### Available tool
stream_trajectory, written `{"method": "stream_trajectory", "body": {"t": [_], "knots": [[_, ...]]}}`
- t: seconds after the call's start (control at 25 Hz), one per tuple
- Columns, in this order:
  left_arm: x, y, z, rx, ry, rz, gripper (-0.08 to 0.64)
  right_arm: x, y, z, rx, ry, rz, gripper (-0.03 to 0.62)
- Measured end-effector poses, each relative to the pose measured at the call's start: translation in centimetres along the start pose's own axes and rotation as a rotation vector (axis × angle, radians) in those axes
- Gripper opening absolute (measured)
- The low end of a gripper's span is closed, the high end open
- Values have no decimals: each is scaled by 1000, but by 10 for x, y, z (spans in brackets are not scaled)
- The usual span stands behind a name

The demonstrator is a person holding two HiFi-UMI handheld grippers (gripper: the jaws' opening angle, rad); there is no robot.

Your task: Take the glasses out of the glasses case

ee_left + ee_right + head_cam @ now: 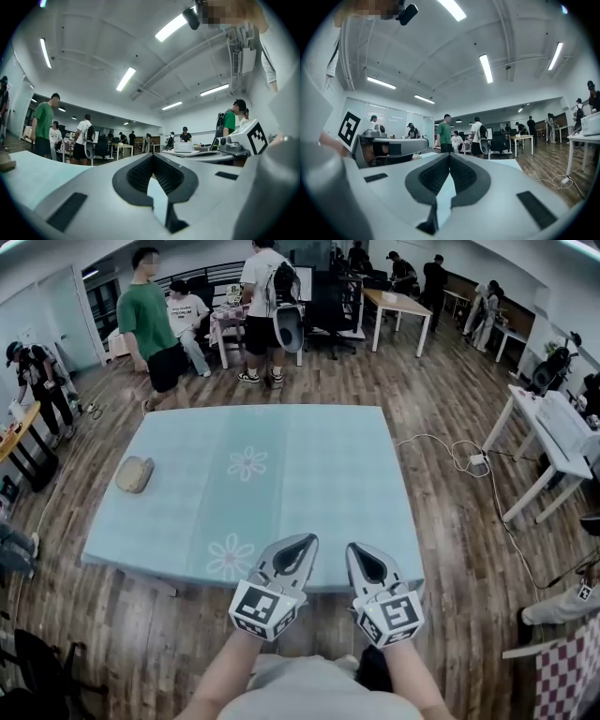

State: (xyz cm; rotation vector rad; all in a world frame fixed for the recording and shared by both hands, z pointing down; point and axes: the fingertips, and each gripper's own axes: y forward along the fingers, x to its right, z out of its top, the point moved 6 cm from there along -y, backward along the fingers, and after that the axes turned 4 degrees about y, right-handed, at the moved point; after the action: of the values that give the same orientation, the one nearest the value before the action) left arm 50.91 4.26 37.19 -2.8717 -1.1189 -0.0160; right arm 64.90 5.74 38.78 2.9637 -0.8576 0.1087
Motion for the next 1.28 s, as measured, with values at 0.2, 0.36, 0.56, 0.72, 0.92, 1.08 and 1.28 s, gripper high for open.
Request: {"method": "stream_trajectory", "body": {"t": [0.2, 0.36, 0.56, 0.72, 0.92, 1.08, 1.28], "knots": [[-25, -20, 3, 8, 6, -4, 8, -26, 14, 0, 0, -10, -11, 8], [-43, -42, 4, 22, -2, 4, 8, -48, 22, -1, -4, -20, -21, 8], [-62, -64, 4, 42, -17, 21, 8, -74, 31, -2, -13, -37, -22, 8], [-76, -79, 5, 52, -25, 23, 8, -92, 42, -3, -17, -39, -24, 8], [-102, -100, 4, 60, -37, 23, 8, -120, 62, -3, -22, -44, -26, 8], [-125, -115, 1, 61, -39, 29, 8, -140, 81, -8, -30, -43, -22, 8], [-161, -135, 3, 62, -36, 40, 8, -165, 106, -10, -33, -43, -23, 8]]}}
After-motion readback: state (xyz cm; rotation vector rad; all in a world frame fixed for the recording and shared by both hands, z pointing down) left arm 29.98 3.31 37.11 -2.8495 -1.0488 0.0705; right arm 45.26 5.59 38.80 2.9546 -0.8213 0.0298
